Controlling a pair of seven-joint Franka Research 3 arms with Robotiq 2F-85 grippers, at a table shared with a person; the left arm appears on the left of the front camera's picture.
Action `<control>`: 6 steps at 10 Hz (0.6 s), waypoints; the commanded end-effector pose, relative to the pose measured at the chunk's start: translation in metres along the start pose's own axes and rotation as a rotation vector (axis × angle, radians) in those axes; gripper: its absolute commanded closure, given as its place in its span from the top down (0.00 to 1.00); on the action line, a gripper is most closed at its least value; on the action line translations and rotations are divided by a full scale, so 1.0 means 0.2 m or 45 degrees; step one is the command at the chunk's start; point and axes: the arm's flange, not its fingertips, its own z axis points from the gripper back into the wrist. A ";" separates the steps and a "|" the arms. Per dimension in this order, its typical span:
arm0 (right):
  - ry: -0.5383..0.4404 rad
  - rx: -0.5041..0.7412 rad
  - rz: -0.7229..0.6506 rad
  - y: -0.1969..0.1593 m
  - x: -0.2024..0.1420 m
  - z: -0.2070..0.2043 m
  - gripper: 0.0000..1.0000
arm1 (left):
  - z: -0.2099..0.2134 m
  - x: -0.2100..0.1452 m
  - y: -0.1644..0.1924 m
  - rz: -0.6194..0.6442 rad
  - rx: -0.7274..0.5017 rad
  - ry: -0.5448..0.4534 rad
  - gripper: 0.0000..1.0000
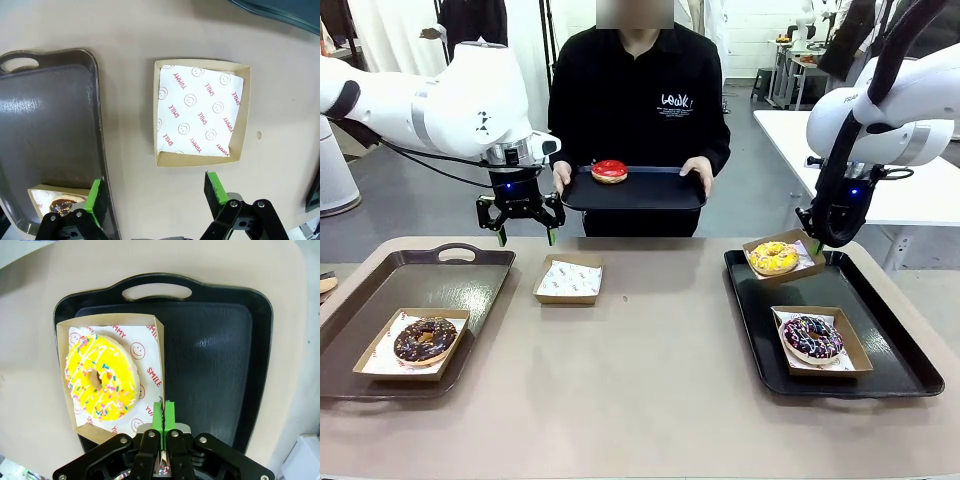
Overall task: Individually package the donuts and arrange them on the tray.
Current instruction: Place the picked Paper togo box on the Handle tray while simultaneously picking up another Paper togo box from the table with the other hand.
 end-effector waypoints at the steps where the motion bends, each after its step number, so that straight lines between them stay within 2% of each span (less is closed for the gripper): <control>1: -0.004 0.029 0.005 0.01 -0.01 0.01 0.01 | 0.01 0.01 0.00 0.011 0.005 -0.005 1.00; 3: -0.004 0.029 0.005 0.01 -0.01 0.01 0.01 | 0.00 0.00 0.00 0.002 0.000 -0.002 1.00; 5: 0.007 0.002 0.009 0.02 -0.01 -0.02 0.01 | -0.09 0.05 0.02 0.020 0.017 0.034 1.00; 6: 0.000 0.007 0.026 0.03 -0.03 -0.03 0.01 | -0.13 0.07 0.02 0.023 0.034 0.012 1.00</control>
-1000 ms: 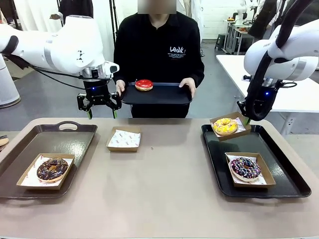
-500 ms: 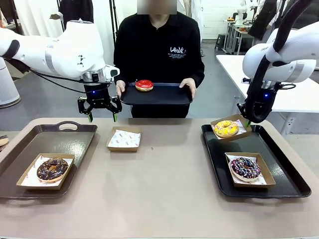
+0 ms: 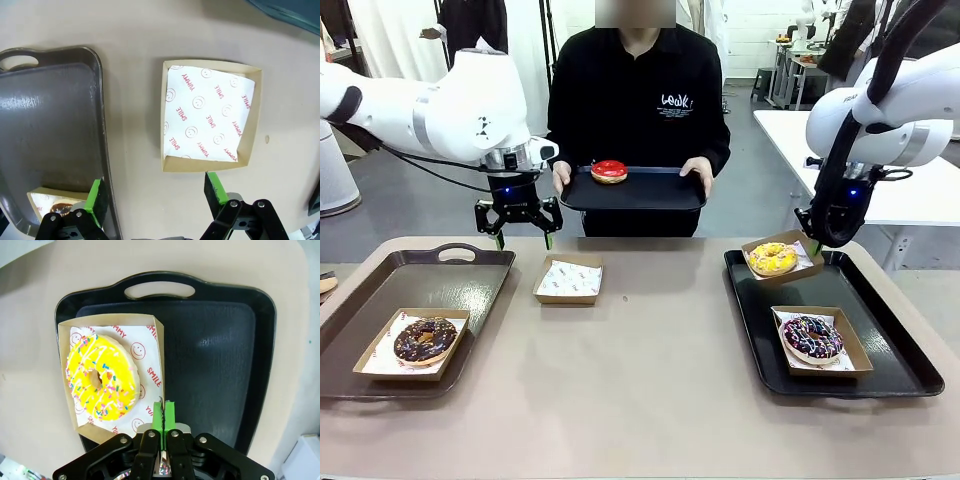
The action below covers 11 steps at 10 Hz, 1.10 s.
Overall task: Individually package the donuts and arrange them on the tray.
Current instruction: Place the picked Paper togo box on the Handle tray while simultaneously picking up another Paper togo box from the table with the other hand.
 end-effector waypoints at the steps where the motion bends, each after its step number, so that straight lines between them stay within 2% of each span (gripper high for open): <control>1: -0.005 -0.005 0.051 0.02 -0.04 -0.02 0.01 | -0.06 0.07 -0.02 0.022 0.029 -0.012 1.00; 5: -0.010 -0.100 -0.006 0.03 -0.03 -0.09 0.01 | -0.15 0.12 -0.04 0.023 0.038 -0.006 1.00; 11: 0.005 -0.116 -0.103 -0.06 -0.05 -0.17 0.01 | -0.21 0.15 -0.05 0.032 0.052 0.003 1.00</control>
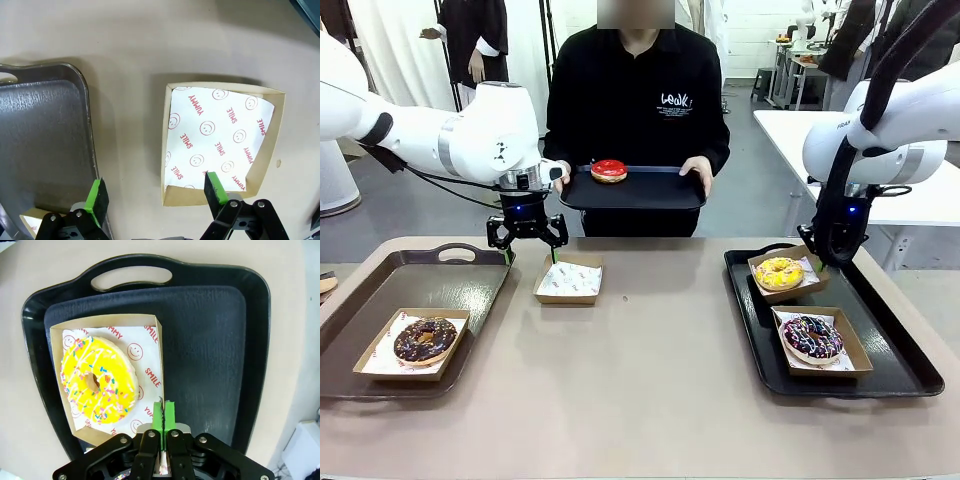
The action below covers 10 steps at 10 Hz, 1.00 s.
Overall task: Individually package the donuts and arrange them on the tray.
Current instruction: Place the picked Paper togo box on the Handle tray while simultaneously picking up another Paper togo box from the table with the other hand.
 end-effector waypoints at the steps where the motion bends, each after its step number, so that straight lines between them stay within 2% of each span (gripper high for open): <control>1: -0.027 -0.027 -0.038 -0.02 -0.02 -0.03 0.01 | 0.00 0.03 -0.03 0.025 0.041 -0.035 1.00; 10: -0.020 0.009 -0.059 -0.05 0.01 -0.03 0.01 | -0.17 0.06 -0.04 -0.015 -0.002 0.004 1.00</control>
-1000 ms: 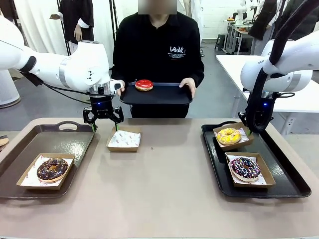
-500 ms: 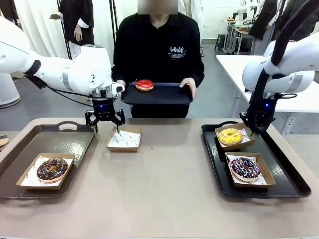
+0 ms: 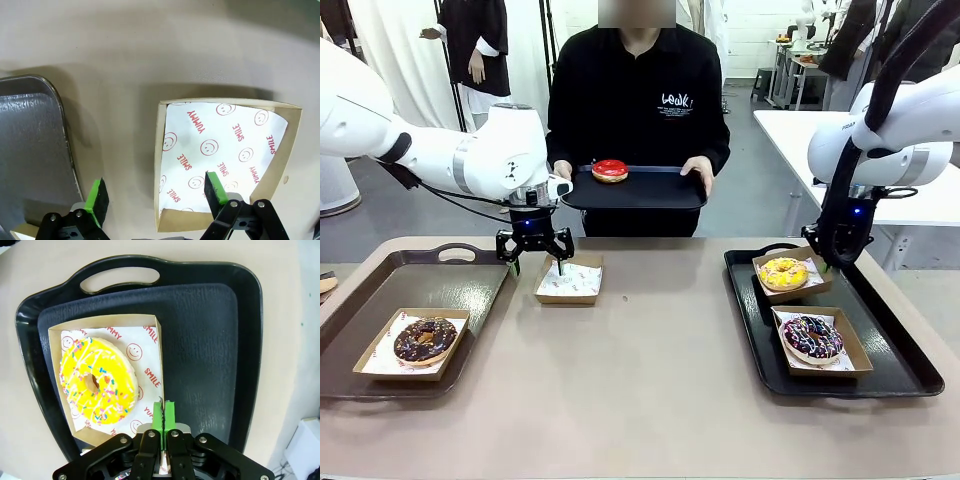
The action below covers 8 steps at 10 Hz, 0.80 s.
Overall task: Individually package the donuts and arrange them on the tray.
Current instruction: Place the picked Paper togo box on the Handle tray while simultaneously picking up another Paper togo box from the table with the other hand.
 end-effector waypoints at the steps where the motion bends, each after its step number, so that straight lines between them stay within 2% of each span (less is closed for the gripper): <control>1: -0.016 0.016 -0.027 -0.01 0.01 -0.02 0.01 | 0.00 0.02 0.00 -0.015 -0.005 -0.010 1.00; 2: -0.008 0.021 -0.019 -0.01 0.02 -0.03 0.61 | 0.00 0.02 0.00 -0.020 -0.013 0.009 0.40; 3: -0.006 0.023 -0.018 -0.01 0.02 -0.03 0.61 | -0.01 0.02 0.00 -0.016 -0.014 0.020 0.40; 4: -0.007 0.028 -0.021 -0.02 0.02 -0.03 1.00 | -0.01 0.02 0.00 -0.014 -0.012 0.025 0.00; 5: -0.006 0.029 -0.020 -0.02 0.02 -0.03 0.64 | -0.02 0.03 0.00 -0.015 -0.013 0.035 0.35; 6: -0.004 0.032 -0.019 -0.02 0.02 -0.03 1.00 | -0.02 0.03 0.00 -0.016 -0.008 0.039 0.00; 7: -0.003 0.033 -0.019 -0.02 0.02 -0.03 1.00 | -0.03 0.03 0.00 -0.014 -0.004 0.048 0.00; 8: -0.003 0.037 -0.018 -0.02 0.01 -0.03 1.00 | -0.04 0.03 0.00 -0.015 -0.003 0.053 0.05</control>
